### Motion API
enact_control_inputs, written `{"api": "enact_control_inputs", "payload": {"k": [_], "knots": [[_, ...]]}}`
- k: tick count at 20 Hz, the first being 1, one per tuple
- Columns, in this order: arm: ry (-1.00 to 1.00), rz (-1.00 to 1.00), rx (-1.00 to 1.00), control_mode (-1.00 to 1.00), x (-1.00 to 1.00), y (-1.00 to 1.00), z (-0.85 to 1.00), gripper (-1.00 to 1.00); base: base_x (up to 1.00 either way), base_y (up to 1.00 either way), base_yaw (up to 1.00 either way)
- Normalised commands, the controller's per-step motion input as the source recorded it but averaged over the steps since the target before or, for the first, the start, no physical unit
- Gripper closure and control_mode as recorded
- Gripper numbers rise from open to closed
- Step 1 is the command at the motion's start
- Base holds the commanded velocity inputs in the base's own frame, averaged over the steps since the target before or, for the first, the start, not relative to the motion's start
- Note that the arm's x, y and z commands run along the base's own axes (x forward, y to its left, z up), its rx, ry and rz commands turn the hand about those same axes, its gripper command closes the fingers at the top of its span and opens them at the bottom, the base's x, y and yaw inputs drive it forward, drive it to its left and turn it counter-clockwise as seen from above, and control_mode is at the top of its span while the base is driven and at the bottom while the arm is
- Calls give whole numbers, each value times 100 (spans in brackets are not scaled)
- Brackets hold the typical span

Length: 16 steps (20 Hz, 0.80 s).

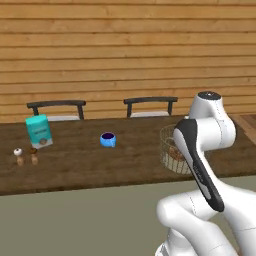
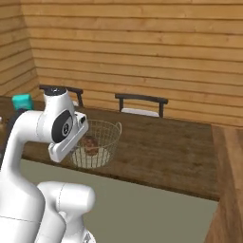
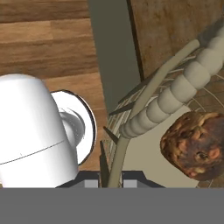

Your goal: Open the cabinet, pick up the bread from the cabinet and place it in the basket. Then move the basket to the dining counter.

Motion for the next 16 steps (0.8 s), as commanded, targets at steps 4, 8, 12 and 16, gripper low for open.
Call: {"api": "enact_control_inputs", "payload": {"k": [4, 8, 12, 16], "knots": [[0, 0, 0, 100, 0, 0, 0, 100, 17, 37, -14], [0, 0, 0, 100, 0, 0, 0, 100, 86, 55, -6], [0, 0, 0, 100, 0, 0, 0, 100, 47, 26, -7], [0, 0, 0, 100, 0, 0, 0, 100, 2, 0, 0]]}}
